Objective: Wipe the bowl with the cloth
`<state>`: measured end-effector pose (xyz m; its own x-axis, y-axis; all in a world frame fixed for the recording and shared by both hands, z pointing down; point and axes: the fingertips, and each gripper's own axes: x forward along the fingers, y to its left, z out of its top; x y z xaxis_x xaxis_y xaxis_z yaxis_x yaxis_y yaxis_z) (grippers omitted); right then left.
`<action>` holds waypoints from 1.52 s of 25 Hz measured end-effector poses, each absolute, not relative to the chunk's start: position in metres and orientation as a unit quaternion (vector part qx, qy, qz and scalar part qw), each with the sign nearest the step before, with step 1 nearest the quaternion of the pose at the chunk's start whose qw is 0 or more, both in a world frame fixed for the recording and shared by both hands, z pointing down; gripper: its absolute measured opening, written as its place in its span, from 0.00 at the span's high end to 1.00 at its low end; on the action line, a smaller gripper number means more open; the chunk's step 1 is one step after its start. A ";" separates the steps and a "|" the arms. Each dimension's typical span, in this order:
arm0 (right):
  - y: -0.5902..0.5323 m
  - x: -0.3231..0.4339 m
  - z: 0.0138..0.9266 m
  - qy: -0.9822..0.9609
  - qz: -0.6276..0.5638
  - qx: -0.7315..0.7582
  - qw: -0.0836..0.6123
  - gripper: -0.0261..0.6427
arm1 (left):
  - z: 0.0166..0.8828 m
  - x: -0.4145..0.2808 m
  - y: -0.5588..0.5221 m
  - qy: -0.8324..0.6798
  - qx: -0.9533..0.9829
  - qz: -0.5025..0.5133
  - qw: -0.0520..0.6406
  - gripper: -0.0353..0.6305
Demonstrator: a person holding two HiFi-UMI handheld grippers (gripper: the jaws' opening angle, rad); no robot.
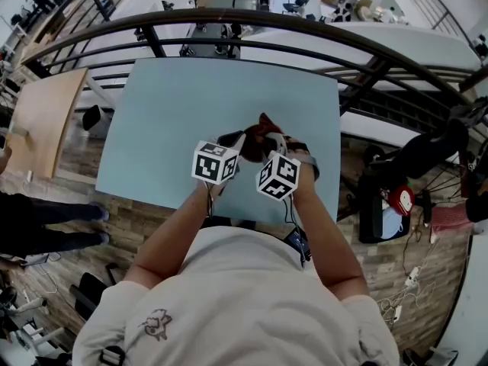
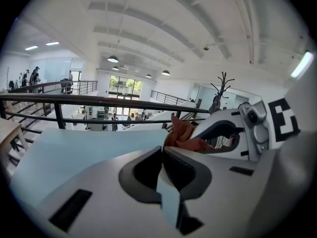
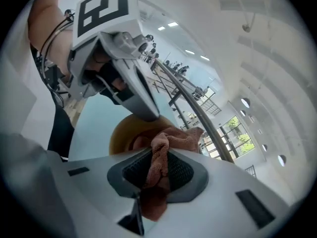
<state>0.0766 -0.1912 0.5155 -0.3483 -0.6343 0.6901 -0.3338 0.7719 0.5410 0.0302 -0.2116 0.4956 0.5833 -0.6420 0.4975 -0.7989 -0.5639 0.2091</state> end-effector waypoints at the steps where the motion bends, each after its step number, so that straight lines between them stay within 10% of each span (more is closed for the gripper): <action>1: -0.195 0.078 0.512 -0.803 -0.159 0.313 0.481 0.83 | 0.496 0.032 -0.209 -0.410 0.867 0.186 0.214 0.91; 38: -0.149 0.027 0.528 -0.848 -0.108 0.228 0.466 0.83 | 0.466 0.041 -0.188 -0.379 0.898 0.136 0.177 0.91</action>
<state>0.0270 -0.1490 0.5284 -0.4623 -0.4873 0.7409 -0.2868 0.8728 0.3950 0.0407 -0.1878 0.4656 0.6762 -0.6328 0.3772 -0.7285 -0.6506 0.2145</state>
